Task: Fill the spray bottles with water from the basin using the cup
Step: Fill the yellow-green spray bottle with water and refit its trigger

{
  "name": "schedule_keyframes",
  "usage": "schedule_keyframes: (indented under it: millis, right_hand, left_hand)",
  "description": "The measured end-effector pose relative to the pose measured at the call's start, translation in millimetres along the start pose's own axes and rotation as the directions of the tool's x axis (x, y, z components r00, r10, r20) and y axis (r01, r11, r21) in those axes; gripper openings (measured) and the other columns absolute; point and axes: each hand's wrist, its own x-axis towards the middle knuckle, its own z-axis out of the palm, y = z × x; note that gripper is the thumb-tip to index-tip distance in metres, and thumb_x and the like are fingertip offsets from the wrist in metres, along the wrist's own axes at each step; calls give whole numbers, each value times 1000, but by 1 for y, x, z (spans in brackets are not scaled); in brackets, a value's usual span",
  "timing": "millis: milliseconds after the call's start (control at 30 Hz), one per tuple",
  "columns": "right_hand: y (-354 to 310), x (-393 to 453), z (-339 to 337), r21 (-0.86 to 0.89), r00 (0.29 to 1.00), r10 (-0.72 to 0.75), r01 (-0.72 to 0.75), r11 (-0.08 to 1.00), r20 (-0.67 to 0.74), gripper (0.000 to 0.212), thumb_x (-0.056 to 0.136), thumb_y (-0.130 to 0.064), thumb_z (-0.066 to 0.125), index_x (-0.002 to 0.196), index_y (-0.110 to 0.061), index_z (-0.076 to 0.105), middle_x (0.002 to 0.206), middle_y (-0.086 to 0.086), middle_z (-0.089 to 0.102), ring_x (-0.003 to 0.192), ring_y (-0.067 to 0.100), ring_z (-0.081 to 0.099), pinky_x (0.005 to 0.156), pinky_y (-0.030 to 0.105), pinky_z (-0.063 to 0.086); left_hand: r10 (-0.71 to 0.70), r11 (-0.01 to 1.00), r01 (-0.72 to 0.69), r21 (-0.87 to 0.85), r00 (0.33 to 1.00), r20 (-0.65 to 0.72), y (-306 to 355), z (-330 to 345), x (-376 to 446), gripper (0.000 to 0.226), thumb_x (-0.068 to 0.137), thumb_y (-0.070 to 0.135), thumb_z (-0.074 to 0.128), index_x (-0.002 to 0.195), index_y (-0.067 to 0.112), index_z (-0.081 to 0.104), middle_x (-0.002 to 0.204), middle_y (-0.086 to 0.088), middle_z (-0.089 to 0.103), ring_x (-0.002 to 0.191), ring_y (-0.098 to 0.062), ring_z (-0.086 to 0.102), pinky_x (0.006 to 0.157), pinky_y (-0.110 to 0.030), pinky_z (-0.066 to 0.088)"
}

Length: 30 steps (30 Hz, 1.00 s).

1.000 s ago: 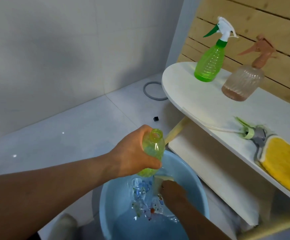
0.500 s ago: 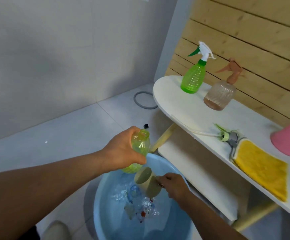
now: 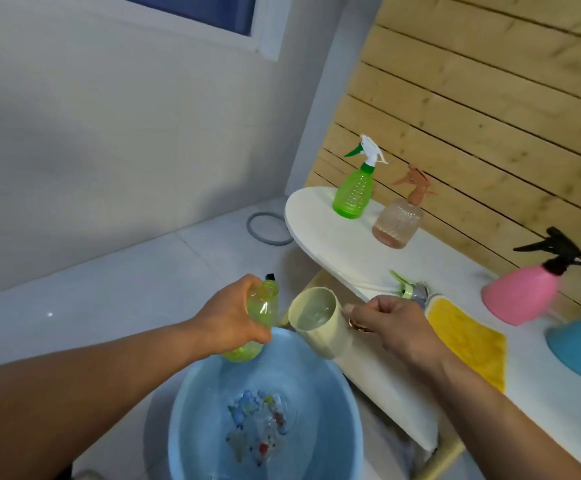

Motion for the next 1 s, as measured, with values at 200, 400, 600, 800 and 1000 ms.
schedule_keyframes:
  millis: [200, 400, 600, 800, 1000]
  right_hand:
    - [-28, -7, -9, 3, 994, -89, 90, 996, -64, 34, 79, -40, 84, 64, -16, 65, 70, 3, 66, 53, 7, 44, 57, 26, 34]
    - [-45, -12, -10, -66, 976, -182, 175, 982, -117, 35, 80, -38, 83, 70, -8, 68, 59, -2, 58, 54, 8, 45, 55, 23, 37]
    - [-53, -18, -8, -198, 951, -265, 232, 952, -158, 34, 83, -39, 81, 65, -16, 63, 49, -12, 49, 49, 7, 40, 53, 26, 36]
    - [-61, -25, -6, -364, 928, -331, 253, 896, -172, 33, 84, -43, 77, 67, -19, 62, 50, -11, 51, 53, 11, 43, 56, 32, 38]
    - [-66, -30, -3, -440, 910, -369, 258, 860, -188, 31, 84, -43, 75, 67, -22, 61, 55, -16, 53, 58, 11, 47, 55, 32, 37]
  left_hand:
    - [23, 999, -24, 25, 998, 55, -1, 8, 2, 70, 65, 17, 91, 121, 36, 54, 110, 6, 64, 98, -11, 64, 74, -28, 56]
    - [44, 997, -48, 56, 996, 76, 1, 13, 6, 69, 65, 18, 91, 120, 36, 54, 110, 7, 65, 99, -12, 64, 76, -29, 58]
    - [67, 996, -72, 47, 992, 103, 4, 17, 6, 70, 66, 19, 92, 123, 35, 53, 109, 9, 64, 98, -9, 64, 73, -25, 55]
    - [94, 994, -101, 51, 988, 120, 5, 19, 5, 70, 67, 21, 93, 123, 35, 54, 110, 11, 64, 99, -9, 64, 78, -27, 58]
    - [104, 992, -112, 57, 987, 119, 5, 19, 6, 71, 66, 23, 94, 123, 35, 53, 111, 10, 64, 101, -10, 64, 82, -31, 59]
